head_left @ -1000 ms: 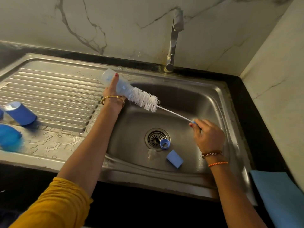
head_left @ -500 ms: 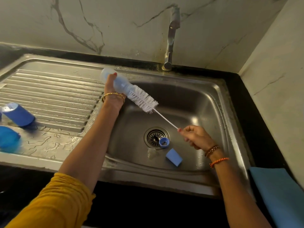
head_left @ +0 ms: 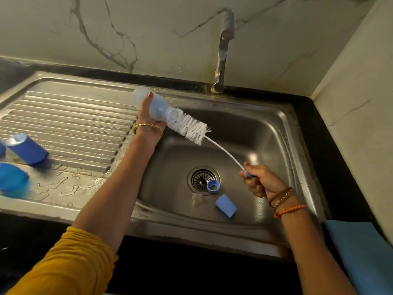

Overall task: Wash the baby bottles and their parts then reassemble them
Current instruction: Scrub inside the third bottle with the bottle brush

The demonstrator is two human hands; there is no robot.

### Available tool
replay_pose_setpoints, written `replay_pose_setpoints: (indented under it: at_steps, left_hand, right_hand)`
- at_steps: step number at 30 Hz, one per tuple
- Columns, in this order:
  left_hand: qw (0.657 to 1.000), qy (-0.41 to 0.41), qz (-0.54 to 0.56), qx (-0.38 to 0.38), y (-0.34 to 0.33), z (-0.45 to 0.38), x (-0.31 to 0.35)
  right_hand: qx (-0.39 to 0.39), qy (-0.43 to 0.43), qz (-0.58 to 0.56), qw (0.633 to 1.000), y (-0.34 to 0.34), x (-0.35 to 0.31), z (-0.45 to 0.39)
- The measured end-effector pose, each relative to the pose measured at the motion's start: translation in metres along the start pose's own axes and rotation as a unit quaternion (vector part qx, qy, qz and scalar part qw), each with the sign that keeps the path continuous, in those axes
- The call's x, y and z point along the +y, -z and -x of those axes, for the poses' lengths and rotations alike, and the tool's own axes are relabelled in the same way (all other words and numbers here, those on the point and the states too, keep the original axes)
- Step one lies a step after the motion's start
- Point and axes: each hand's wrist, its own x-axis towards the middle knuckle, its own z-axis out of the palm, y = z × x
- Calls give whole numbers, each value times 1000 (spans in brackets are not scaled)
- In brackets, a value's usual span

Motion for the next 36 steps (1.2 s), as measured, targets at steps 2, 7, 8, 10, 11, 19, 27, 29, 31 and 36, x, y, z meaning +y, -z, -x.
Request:
replay_pose_setpoints:
  at_steps: [2,7,8,10,11,19,27,29,31,36]
  left_hand:
    - [1000,-4,2,0,0,2,0]
    - [994,-6,39,100,-1,-6,-3]
    - [993,-7,33,113,-2,-7,-3]
    - [991,-9,27,131,-3,-10,-2]
    - [991,-10,28,127,-2,-11,-2]
    - [1000,-24,3,15,-10,-2,-1]
    - [998,-44,25,44,-8,-4,1]
    - [997,-50,16,55,-7,-5,1]
    - [996,-58,34,59,-9,-4,0]
    - [995,-53,56,62,-14,5,-10]
  right_hand:
    - [4,-8,20,1000,3,3,-2]
    - [180,231,241,925,-3,15,-7]
    - [235,287,302,878,0,18,-9]
    - [334,371,384,776,3,20,-9]
    - [367,401,402,737,3,20,-9]
    - [33,-66,29,997,-6,4,-2]
    - [176,214,200,940,-4,18,-5]
    - [274,309,286,865,-1,21,-6]
    - [345,374,338,792,-2,21,-7]
    - [281,267,223,895,-11,13,-4]
